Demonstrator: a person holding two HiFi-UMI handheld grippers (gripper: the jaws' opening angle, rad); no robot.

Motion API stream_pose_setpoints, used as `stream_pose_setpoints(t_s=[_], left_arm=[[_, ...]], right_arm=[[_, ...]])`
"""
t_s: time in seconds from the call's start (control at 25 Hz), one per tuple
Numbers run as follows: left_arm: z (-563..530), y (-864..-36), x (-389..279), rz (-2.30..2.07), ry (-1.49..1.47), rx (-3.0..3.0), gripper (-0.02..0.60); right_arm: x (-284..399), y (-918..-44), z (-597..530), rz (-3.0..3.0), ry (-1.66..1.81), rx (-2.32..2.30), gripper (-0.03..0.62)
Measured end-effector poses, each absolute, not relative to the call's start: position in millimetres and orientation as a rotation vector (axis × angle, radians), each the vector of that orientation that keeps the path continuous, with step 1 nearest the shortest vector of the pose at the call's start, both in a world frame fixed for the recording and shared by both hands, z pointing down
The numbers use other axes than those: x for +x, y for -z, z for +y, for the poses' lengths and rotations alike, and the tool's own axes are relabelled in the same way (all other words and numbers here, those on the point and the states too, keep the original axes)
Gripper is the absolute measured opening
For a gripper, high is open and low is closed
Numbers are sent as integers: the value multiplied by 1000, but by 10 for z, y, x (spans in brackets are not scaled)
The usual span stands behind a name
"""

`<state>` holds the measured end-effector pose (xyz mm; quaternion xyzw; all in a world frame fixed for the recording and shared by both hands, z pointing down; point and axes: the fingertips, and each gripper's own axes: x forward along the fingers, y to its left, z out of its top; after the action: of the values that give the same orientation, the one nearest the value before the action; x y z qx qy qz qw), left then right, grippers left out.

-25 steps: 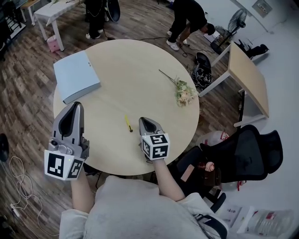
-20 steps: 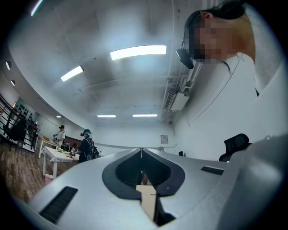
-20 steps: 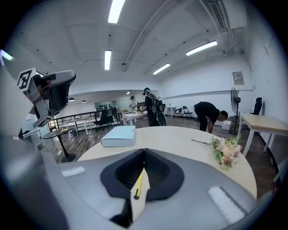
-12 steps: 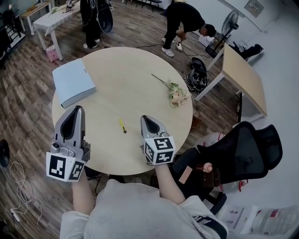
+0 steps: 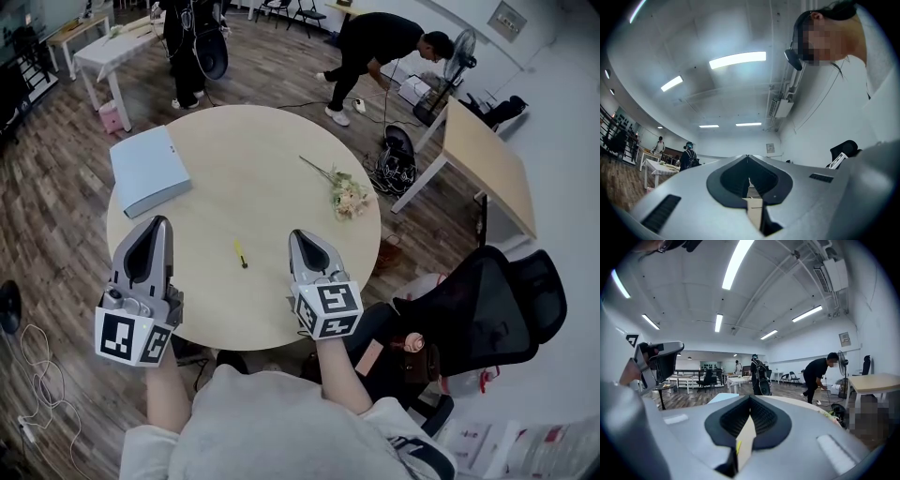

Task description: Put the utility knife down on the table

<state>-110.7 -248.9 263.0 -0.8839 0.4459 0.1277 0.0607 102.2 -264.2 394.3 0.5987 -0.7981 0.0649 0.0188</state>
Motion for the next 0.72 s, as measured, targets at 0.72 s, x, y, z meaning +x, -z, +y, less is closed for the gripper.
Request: stream_pose_setpoints(t_s=[0.72], left_arm=[[-2021,-2500,-821,1347,-404,-2631,8]], right_arm=[[1353,-3316,-2105,-2579,17,1926,11]])
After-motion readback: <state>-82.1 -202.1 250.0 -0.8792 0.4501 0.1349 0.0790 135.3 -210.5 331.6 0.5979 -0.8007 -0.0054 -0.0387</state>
